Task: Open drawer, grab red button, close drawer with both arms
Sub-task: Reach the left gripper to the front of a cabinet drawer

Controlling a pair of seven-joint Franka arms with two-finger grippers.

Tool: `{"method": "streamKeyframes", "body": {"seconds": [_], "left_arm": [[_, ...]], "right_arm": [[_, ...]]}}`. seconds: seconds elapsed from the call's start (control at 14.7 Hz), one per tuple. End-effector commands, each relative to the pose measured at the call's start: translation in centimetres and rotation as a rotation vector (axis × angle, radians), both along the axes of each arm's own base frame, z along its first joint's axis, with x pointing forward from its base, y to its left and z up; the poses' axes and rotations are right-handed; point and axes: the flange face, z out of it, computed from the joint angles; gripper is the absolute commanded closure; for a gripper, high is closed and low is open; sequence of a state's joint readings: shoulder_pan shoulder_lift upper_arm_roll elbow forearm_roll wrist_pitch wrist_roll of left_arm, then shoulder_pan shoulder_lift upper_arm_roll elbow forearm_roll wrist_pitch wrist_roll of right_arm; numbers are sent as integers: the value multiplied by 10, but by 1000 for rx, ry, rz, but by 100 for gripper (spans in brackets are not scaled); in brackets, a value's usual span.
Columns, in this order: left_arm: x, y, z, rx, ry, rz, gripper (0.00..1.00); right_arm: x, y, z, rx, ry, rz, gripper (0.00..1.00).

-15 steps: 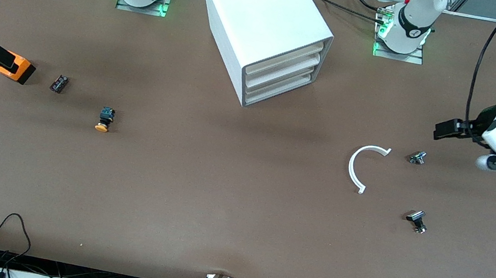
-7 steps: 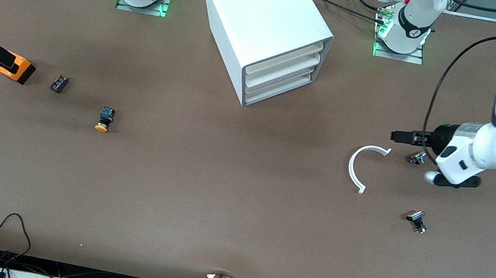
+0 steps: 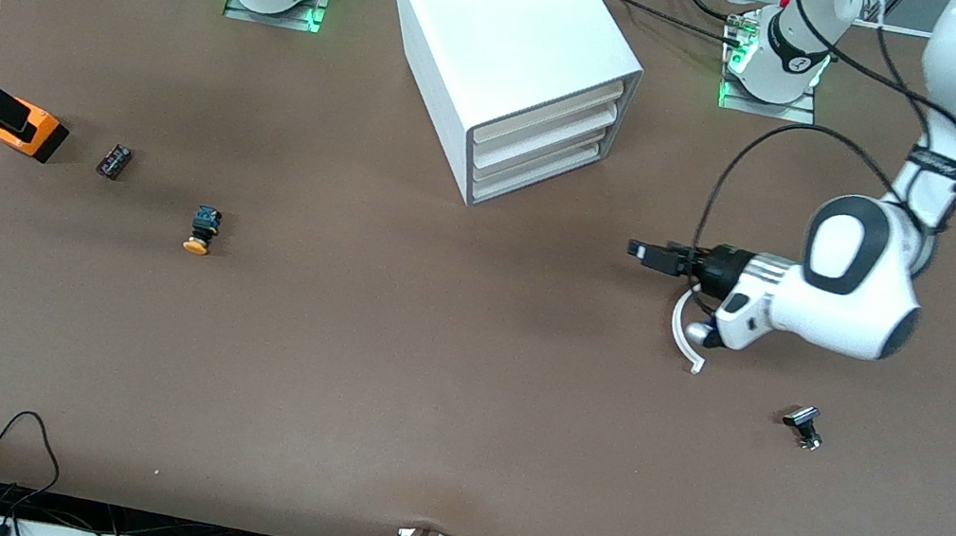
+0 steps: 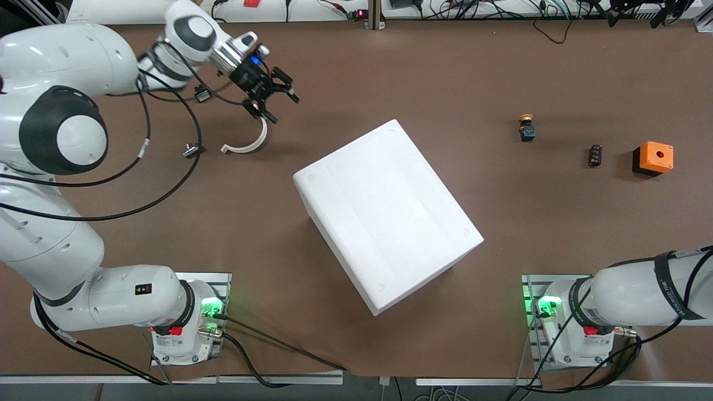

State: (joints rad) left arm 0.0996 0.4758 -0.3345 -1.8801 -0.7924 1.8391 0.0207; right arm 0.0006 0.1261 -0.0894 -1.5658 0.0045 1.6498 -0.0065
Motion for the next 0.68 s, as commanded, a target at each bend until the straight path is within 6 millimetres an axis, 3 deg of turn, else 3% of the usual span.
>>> {"method": "streamKeyframes", "body": {"seconds": [0.0, 0.34, 0.61], "left_arm": [[-30, -33, -27, -146, 13, 0, 0], [-89, -89, -49, -212, 30, -66, 0], [-128, -104, -64, -210, 24, -126, 1]], "right_arm": [[-1, -2, 1, -4, -3, 11, 0], [-1, -2, 1, -4, -2, 11, 0], [-2, -4, -2, -3, 7, 9, 0]]}}
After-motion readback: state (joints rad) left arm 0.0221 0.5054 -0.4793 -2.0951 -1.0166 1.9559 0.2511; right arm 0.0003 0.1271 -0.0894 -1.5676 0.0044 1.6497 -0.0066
